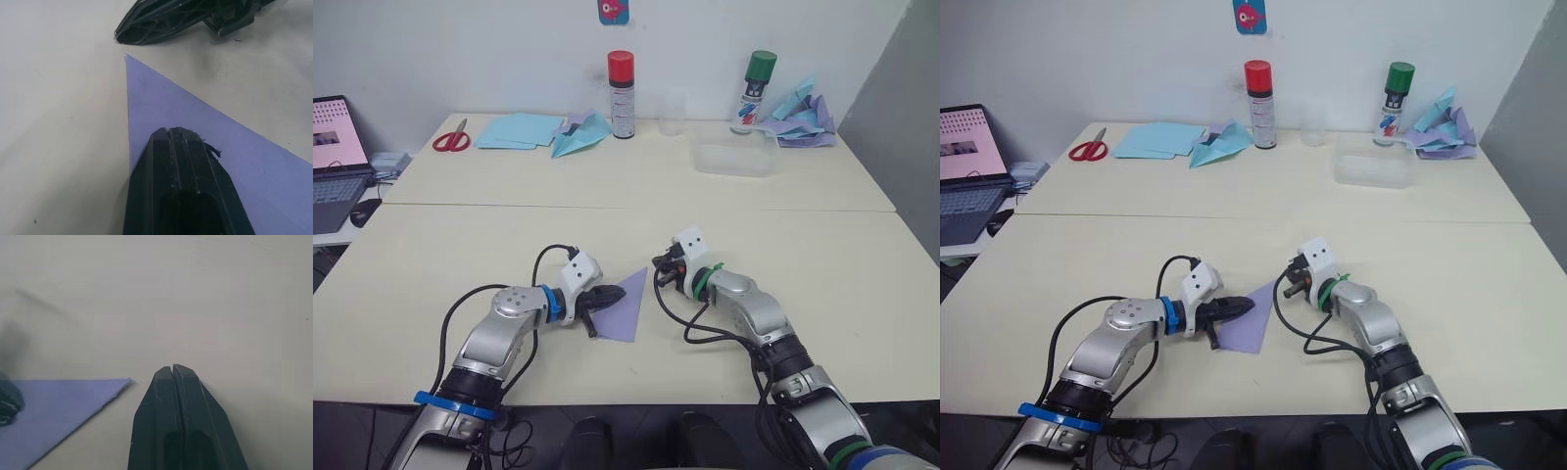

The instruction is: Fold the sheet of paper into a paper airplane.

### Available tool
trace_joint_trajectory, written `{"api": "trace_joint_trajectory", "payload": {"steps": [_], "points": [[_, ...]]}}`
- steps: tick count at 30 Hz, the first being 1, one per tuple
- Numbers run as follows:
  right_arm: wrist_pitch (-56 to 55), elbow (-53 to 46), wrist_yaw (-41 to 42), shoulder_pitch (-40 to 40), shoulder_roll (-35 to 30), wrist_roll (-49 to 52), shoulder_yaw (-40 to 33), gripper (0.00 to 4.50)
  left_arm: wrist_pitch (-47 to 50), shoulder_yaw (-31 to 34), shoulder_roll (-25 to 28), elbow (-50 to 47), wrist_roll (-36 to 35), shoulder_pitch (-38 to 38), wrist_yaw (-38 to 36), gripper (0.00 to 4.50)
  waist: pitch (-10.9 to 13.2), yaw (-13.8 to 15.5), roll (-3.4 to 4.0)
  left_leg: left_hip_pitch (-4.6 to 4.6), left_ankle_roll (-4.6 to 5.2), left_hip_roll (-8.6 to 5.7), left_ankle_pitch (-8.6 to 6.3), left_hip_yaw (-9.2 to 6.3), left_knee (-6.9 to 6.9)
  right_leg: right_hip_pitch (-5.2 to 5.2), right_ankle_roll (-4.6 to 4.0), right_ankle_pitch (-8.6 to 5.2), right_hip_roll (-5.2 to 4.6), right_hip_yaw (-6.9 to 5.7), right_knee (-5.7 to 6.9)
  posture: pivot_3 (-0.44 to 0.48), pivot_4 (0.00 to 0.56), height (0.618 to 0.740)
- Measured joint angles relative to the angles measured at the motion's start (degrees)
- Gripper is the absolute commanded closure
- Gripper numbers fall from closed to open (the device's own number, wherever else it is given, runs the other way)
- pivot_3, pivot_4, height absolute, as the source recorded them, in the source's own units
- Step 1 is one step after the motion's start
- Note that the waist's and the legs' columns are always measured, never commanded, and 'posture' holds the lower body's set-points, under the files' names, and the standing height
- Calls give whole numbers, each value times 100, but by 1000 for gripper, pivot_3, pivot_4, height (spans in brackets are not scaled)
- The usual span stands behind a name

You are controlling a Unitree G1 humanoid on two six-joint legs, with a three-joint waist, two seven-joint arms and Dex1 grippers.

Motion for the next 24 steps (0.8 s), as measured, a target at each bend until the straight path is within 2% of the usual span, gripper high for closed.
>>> {"api": "trace_joint_trajectory", "payload": {"steps": [6, 11, 16, 24], "points": [[-114, -610, 816, 202, -293, 44, 109, 4475, -34, 15, 56, 3, 0, -9, -79, 4500, 6, -6, 10, -6, 0, 8, 0, -1, -9, -10, 30, 12, 4, -2, 1, 0, 150, 740], [-59, -988, 1389, 364, -679, -447, 980, 4475, -45, 19, 56, 4, -1, 7, -75, 4500, 6, -5, 11, -4, 0, 7, 0, -1, -10, -10, 5, -3, 4, -4, 3, 0, 150, 740], [309, -1569, 1953, 475, -1054, -548, 1224, 4475, -45, 7, 60, 0, 0, 21, -65, 4500, -7, -5, 7, -1, 0, 7, -1, -2, -12, -7, 4, -6, 3, -5, 0, 0, 150, 740], [709, -1920, 2693, 562, -1106, -389, 1473, 4475, -45, 29, 73, -72, 0, 139, -35, 4500, -36, -7, 13, 5, 0, 12, -1, -7, -22, -7, -12, -16, 7, -10, 1, 0, 150, 740]]}}
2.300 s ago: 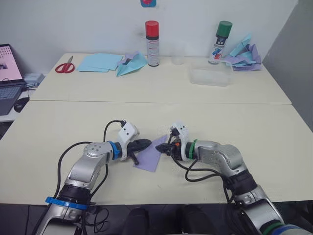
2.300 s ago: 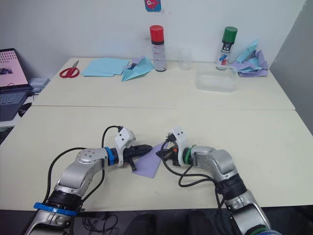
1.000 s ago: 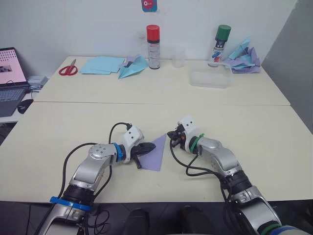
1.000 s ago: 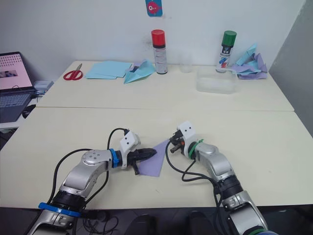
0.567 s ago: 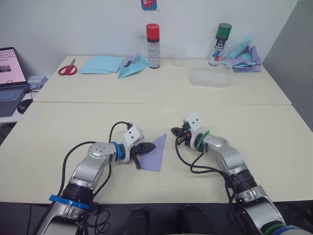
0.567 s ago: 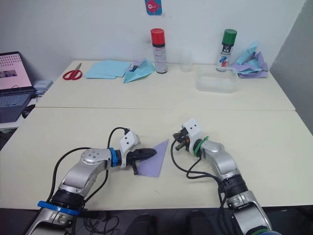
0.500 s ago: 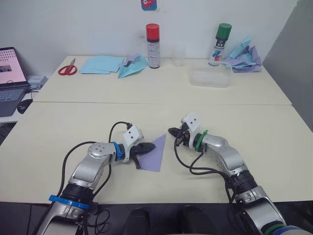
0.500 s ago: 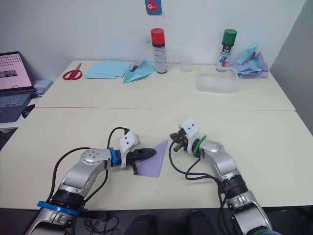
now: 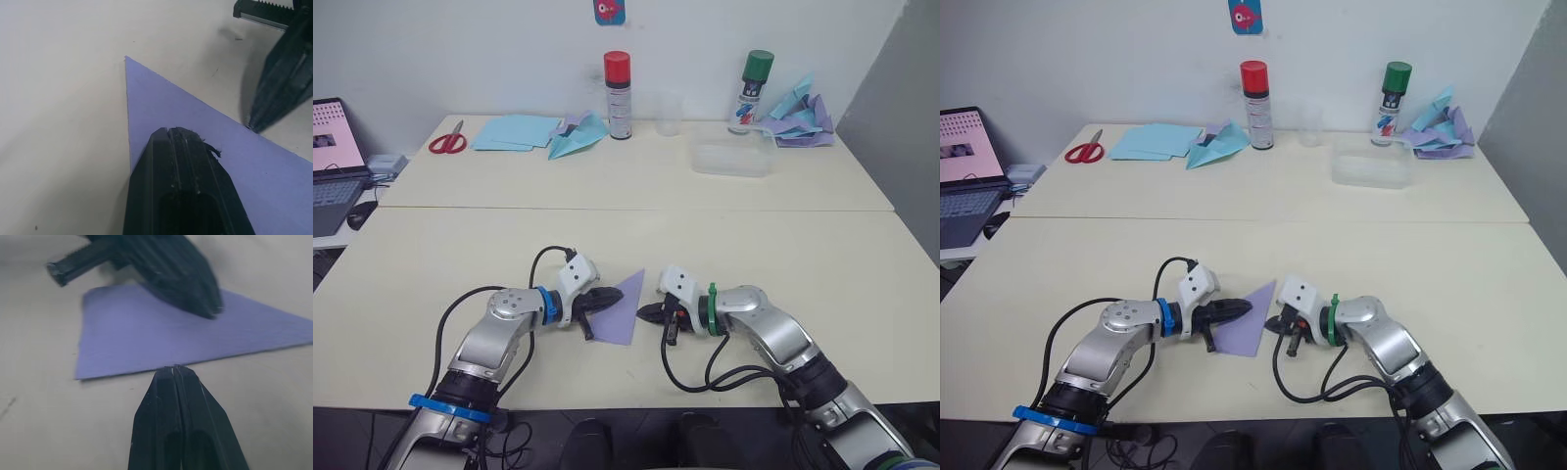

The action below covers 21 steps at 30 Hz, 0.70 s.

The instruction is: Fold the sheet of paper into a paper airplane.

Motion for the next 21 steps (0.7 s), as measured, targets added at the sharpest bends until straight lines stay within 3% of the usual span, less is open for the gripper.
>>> {"api": "trace_joint_trajectory", "payload": {"steps": [9, 14, 21], "points": [[121, -91, 272, -267, -212, 41, -172, 4475, 2, -1, 9, -68, 0, 61, 4, 4500, 8, 1, 2, -8, -1, -3, -2, 2, -2, -6, 14, 2, 0, 0, 0, 0, 150, 740], [235, 57, -331, -470, 457, 214, -766, 4475, 2, 11, 20, -85, 0, 83, 1, 4500, 7, -1, 2, -6, -1, 0, -2, -6, -8, -5, 15, 3, 1, -6, 1, 0, 150, 740], [-81, 728, -744, -366, 646, -240, -396, 4475, 11, -12, 22, -84, -1, 65, -2, 4500, 5, -3, 5, -6, -1, -6, -2, 9, -9, -5, 17, 3, -1, 1, -3, 0, 150, 740]]}}
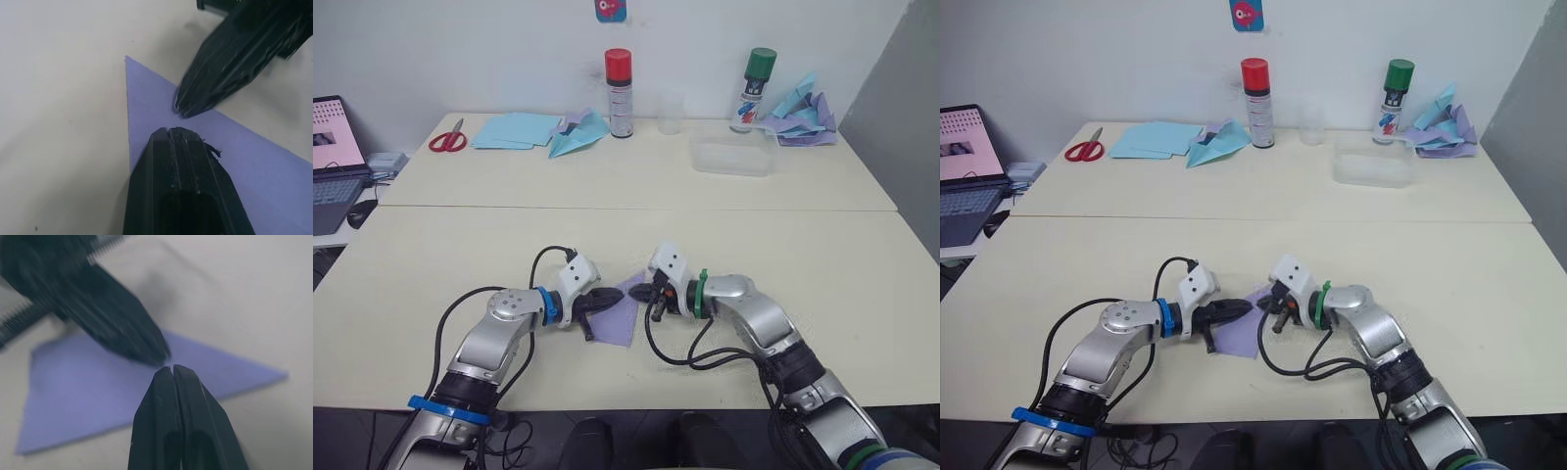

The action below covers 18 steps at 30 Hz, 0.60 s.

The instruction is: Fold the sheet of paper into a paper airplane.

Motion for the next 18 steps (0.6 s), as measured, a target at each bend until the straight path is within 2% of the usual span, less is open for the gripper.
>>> {"api": "trace_joint_trajectory", "payload": {"steps": [3, 7, 15, 18], "points": [[-121, -52, 89, 66, -69, -41, 110, 4475, 3, -1, 0, 1, 0, 4, 2, 4500, -3, 1, -3, 1, 0, 2, 0, -9, 0, 2, -1, -1, 0, -4, 0, 0, 150, 740], [81, -421, 643, 316, -228, 198, 253, 4475, 3, 6, 37, -11, -1, 17, -19, 4500, -7, -1, -2, 3, 2, 5, -1, -10, -2, 3, -3, -4, 2, -4, 2, 0, 150, 740], [483, -515, 1273, 206, -271, 372, 555, 4475, 71, 9, 49, -45, -13, 26, -1, 4500, -8, -4, -1, 6, 2, 6, -2, -12, -2, 2, -7, -7, 3, -5, 5, 0, 150, 740], [666, -760, 1702, 168, -602, 492, 800, 4475, 102, 4, 45, -85, -14, 39, 2, 4500, -8, -3, -1, 5, 1, 4, -4, -11, -2, 2, -5, -10, 3, -6, 3, 0, 150, 740]]}}
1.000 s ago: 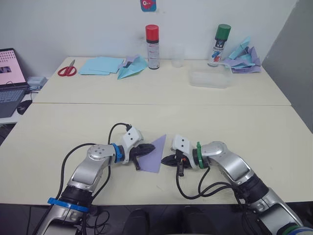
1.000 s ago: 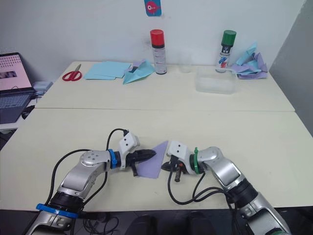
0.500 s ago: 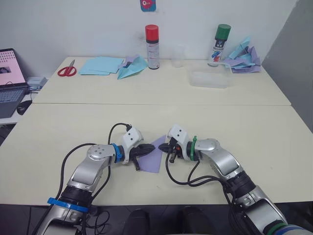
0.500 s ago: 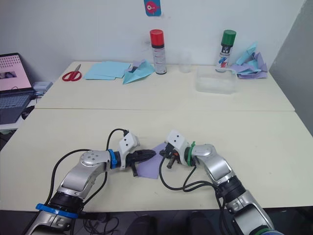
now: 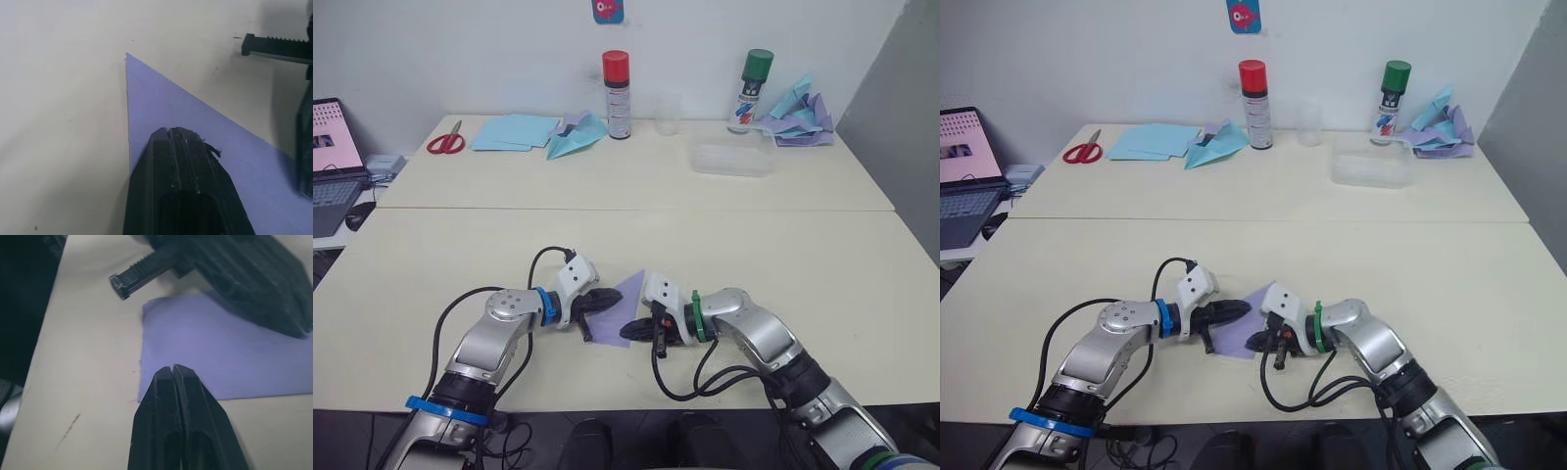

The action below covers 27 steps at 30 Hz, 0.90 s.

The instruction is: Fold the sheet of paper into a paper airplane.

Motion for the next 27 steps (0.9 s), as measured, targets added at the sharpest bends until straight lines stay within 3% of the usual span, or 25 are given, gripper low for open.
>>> {"api": "trace_joint_trajectory", "payload": {"steps": [6, 9, 13, 18, 19, 23, 27], "points": [[817, -446, 424, 50, -447, 482, -25, 4475, 0, 0, -10, 23, -3, -19, -4, 4500, 0, 5, -1, 0, 0, 0, -5, -3, 1, 1, 3, -4, -3, -1, 0, 0, 150, 740], [1682, -558, -91, 105, -178, 860, -644, 3912, -1, 4, -42, 82, -3, -62, 0, 4500, 2, 9, -2, -2, 0, 0, -5, -5, 3, 0, 5, -2, -5, -1, 3, 0, 150, 740], [2670, -968, -997, 99, 71, 1099, -1501, 2489, -14, 35, -94, 142, -12, -132, -8, 4500, 2, 10, -1, -4, 0, -2, -5, -1, 4, 0, 6, -1, -9, 2, 3, 0, 150, 740], [2897, -1161, -1801, 90, 357, 1105, -1885, 595, 151, 261, -209, 161, -272, -125, -10, 4500, 11, 7, 0, -8, 0, -1, -5, 0, 5, -5, 5, -1, -8, 2, 4, 0, 150, 740], [2899, -1175, -1933, 73, 437, 1119, -2002, 209, 332, 359, -209, 85, -414, -117, -14, 4245, 22, 0, -5, -12, 0, 0, -5, -1, 6, -10, 12, 3, -6, 2, 5, 0, 150, 740], [2880, -1554, -2186, 13, 486, 1371, -2473, 203, 1028, 868, 193, -196, -1055, -310, -241, 3234, 78, -18, -30, -95, -1, 4, -4, -21, 17, -77, 18, 7, 14, -21, 8, 0, 150, 740], [2822, -1840, -2193, 55, 218, 1544, -2555, 203, 521, 823, 935, 112, -780, -1044, -868, 1946, 95, 7, -22, -134, -1, -7, -4, -19, 17, -105, 18, 6, 19, -36, 5, 0, 150, 740]]}}
